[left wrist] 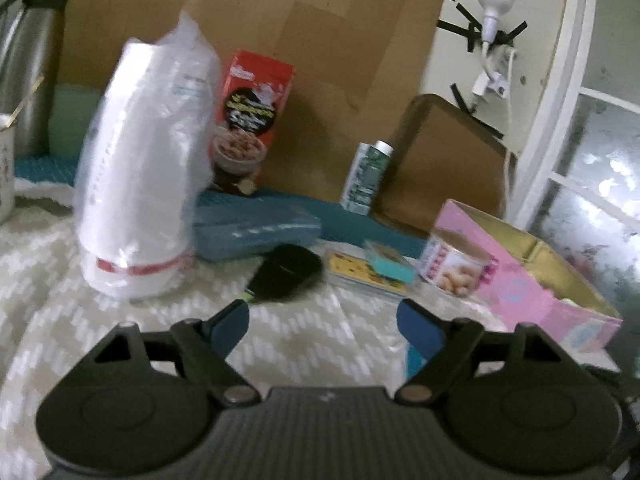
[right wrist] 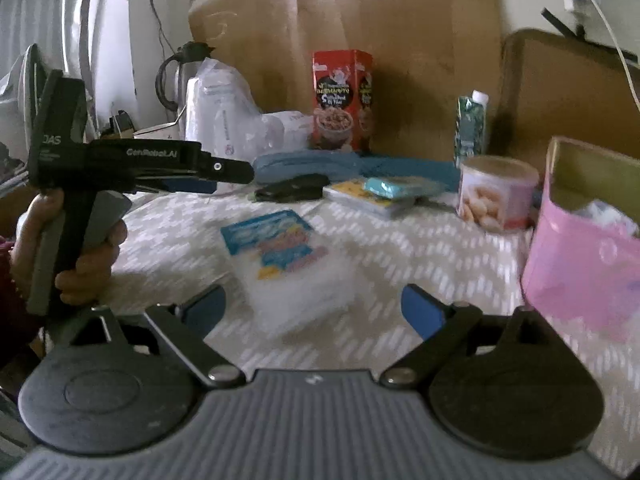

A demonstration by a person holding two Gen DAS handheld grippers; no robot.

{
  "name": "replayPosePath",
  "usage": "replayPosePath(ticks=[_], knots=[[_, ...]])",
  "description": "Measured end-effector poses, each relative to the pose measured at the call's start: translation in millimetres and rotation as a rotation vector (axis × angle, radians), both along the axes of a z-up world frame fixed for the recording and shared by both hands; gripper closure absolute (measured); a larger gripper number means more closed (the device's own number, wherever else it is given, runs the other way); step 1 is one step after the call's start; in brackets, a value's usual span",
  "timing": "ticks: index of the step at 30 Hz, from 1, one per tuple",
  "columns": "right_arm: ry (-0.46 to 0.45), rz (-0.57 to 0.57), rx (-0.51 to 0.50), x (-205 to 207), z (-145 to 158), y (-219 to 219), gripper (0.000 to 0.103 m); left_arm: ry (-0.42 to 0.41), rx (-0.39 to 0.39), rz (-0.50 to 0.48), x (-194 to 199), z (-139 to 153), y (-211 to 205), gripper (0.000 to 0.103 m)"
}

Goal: Organize soft objects
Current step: 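Grasp the white pack with blue label with the left gripper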

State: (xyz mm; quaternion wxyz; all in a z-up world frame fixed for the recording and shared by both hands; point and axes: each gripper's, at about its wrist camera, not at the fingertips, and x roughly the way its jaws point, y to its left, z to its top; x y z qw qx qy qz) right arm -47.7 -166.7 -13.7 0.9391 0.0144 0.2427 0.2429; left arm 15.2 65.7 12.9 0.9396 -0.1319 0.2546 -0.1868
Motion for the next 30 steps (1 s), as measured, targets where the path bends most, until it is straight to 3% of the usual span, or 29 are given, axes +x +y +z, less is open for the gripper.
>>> replayPosePath(ticks=[3, 6, 8, 9, 10, 13, 20, 30], knots=[[-0.007, 0.024, 0.008, -6, 2, 4, 0.008, 0.041, -0.104, -0.065, -6, -2, -4, 0.02], [-0.01, 0.047, -0.01, -8, 1, 14, 0.011, 0.075, -0.073, -0.098, -5, -4, -20, 0.023], [0.0, 0.036, -0.033, -5, -1, 21, 0.019, 0.106, -0.04, -0.119, -4, -7, -29, 0.035], [0.013, 0.029, -0.038, -3, -3, 23, 0.029, 0.128, -0.034, -0.136, -2, -9, -33, 0.046], [0.032, 0.023, -0.037, 0, -5, 23, 0.04, 0.15, -0.037, -0.158, -1, -12, -38, 0.05], [0.045, -0.009, -0.032, 0, -9, 16, 0.055, 0.157, -0.039, -0.185, -8, -13, -48, 0.05], [0.068, -0.084, -0.009, -21, -8, -18, 0.058, 0.169, -0.019, -0.288, -19, -11, -90, 0.05], [0.054, -0.316, -0.011, -68, -13, -88, 0.058, 0.179, 0.066, -0.522, -22, -9, -197, 0.046]])
